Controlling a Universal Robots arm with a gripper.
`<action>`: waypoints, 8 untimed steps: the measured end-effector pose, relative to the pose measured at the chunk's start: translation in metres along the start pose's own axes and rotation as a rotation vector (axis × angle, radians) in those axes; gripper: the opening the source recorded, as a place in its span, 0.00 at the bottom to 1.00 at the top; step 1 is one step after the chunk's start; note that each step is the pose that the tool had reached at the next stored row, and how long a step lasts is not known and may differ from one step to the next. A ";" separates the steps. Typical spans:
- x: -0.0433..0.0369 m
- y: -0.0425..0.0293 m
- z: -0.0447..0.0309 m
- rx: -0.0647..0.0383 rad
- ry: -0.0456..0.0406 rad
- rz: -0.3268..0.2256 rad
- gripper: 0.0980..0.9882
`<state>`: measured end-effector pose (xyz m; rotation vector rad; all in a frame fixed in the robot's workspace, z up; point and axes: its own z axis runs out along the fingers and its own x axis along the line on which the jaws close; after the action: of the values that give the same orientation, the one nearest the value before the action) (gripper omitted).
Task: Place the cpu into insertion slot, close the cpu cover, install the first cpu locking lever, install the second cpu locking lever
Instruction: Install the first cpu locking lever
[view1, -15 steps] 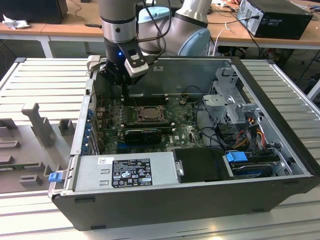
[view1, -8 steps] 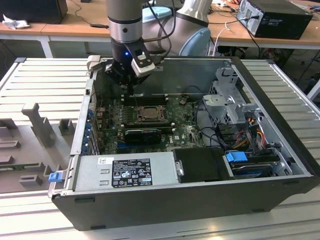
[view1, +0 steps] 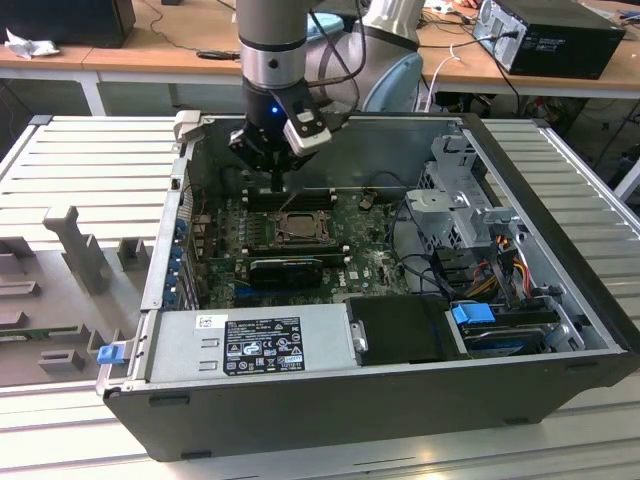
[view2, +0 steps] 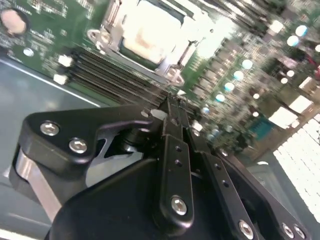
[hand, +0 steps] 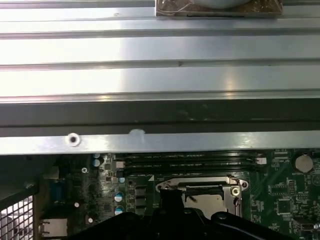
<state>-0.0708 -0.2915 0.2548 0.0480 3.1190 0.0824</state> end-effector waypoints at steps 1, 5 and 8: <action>-0.0058 0.0001 0.0013 0.000 0.0000 0.000 0.01; -0.0263 0.0005 0.0042 -0.010 0.0003 0.000 0.01; -0.0298 0.0007 0.0047 -0.053 0.0018 0.001 0.01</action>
<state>-0.0410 -0.2915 0.2507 0.0487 3.1166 0.1653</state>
